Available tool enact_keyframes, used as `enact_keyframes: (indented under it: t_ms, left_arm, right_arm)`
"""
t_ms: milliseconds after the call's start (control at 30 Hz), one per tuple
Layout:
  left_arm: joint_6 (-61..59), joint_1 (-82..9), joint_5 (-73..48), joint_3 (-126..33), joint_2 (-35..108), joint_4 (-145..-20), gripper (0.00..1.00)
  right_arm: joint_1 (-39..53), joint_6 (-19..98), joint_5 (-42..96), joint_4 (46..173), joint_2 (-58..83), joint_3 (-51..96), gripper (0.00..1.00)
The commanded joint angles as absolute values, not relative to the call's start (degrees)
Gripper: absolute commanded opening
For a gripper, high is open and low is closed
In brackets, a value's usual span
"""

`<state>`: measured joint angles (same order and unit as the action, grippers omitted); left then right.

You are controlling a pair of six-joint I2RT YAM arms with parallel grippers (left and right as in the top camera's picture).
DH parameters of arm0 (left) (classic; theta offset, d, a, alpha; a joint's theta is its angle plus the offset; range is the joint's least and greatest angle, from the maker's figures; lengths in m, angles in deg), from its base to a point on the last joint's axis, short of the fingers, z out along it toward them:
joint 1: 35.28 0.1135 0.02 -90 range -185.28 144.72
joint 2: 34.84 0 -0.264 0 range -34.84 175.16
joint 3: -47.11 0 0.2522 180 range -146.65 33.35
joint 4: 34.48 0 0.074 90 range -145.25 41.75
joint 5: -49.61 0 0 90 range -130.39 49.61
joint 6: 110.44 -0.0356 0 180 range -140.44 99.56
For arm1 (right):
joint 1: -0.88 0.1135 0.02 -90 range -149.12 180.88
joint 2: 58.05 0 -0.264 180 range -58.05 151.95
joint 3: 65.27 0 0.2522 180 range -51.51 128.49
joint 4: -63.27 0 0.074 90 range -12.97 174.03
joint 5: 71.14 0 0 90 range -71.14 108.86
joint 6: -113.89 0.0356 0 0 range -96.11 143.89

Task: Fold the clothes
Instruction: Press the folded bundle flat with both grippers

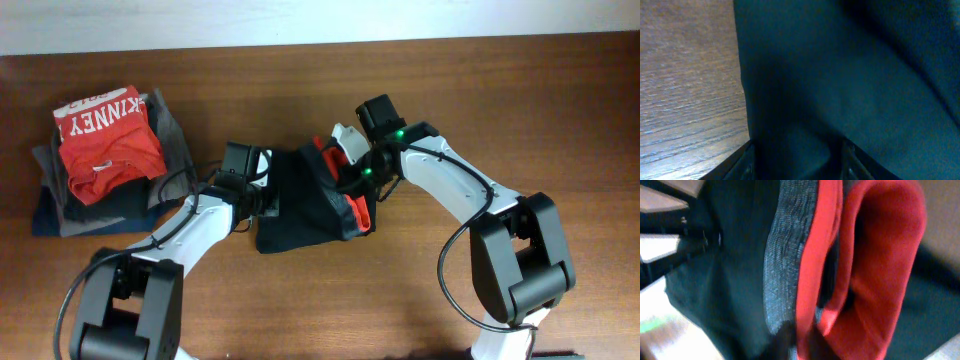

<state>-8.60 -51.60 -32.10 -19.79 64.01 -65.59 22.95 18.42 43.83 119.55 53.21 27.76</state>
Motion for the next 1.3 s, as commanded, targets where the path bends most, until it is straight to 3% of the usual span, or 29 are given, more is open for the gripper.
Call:
enact_keyframes:
  t_ms: [0,233,267,333,400,600,733,1133,1167,1267]
  left_arm:
    - [-8.1,-51.4,-32.3,-20.3,65.6,-66.1,0.54]
    - [-8.1,-51.4,-32.3,-20.3,65.6,-67.5,0.54]
    - [-8.1,-51.4,-32.3,-20.3,65.6,-67.5,0.54]
    - [-8.1,-51.4,-32.3,-20.3,65.6,-67.6,0.54]
    - [-8.1,-51.4,-32.3,-20.3,65.6,-67.6,0.54]
    - [-8.1,-51.4,-32.3,-20.3,65.6,-67.6,0.54]
    - [-8.1,-51.4,-32.3,-20.3,65.6,-67.6,0.54]
    - [-8.1,-51.4,-32.3,-20.3,65.6,-67.7,0.55]
    - [-8.1,-51.4,-32.3,-20.3,65.6,-67.8,0.55]
    - [-8.1,-51.4,-32.3,-20.3,65.6,-67.9,0.55]
  right_arm:
    - [22.2,22.5,35.3,122.9,53.7,27.7,0.04]
    - [18.6,30.3,26.3,128.3,53.7,27.4,0.05]
    - [18.2,31.9,25.7,128.5,53.7,27.1,0.09]
    - [18.1,31.9,25.7,129.6,53.7,26.9,0.36]
    - [18.2,31.8,25.7,130.5,53.7,26.9,0.46]
    - [18.0,30.4,25.7,130.6,51.7,28.5,0.48]
    - [18.0,26.3,25.9,128.8,50.0,34.3,0.63]
    - [18.1,24.0,36.1,119.2,58.1,34.3,0.61]
    - [18.1,23.8,36.5,118.8,58.9,34.3,0.58]
    - [18.1,22.7,36.7,119.5,60.8,34.3,0.26]
